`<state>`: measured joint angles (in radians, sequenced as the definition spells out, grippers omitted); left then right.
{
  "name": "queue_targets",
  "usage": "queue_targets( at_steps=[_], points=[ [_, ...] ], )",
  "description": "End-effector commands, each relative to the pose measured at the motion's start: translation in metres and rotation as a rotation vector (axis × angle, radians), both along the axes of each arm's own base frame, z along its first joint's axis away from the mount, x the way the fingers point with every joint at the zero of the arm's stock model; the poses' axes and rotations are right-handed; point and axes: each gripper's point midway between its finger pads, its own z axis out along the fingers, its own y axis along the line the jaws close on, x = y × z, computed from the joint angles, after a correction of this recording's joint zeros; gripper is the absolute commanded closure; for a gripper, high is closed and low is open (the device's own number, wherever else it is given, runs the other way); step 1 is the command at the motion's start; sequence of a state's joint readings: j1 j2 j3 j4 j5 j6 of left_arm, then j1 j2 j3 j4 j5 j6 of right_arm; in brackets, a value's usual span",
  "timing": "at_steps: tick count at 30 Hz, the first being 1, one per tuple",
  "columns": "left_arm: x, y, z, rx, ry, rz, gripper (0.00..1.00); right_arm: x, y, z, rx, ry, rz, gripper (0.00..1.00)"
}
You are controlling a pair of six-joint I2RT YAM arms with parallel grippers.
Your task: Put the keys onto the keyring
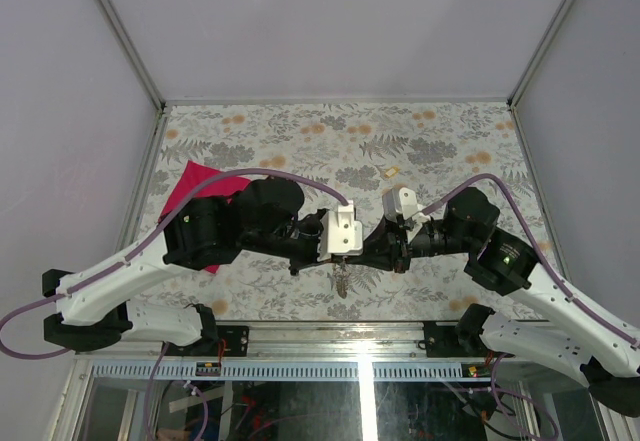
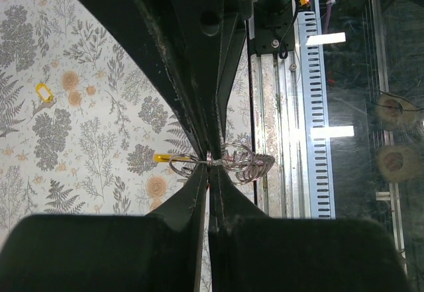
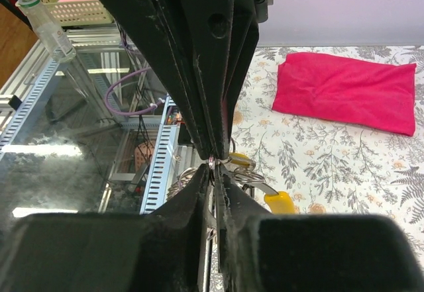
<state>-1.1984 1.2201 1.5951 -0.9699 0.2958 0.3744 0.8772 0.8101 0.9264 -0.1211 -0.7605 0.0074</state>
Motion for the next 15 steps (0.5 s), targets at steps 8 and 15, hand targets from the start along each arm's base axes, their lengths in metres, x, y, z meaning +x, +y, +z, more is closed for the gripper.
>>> queue_targets(
  at_steps=[8, 15],
  points=[
    [0.001, -0.003, 0.037, -0.165, -0.046, 0.034, 0.78, 0.002, -0.008, 0.034, 0.11, -0.067, -0.063, 1.0],
    [-0.013, -0.001, 0.059, -0.359, -0.039, -0.003, 0.73, -0.013, -0.017, 0.055, 0.18, -0.103, -0.019, 1.0]
  ],
)
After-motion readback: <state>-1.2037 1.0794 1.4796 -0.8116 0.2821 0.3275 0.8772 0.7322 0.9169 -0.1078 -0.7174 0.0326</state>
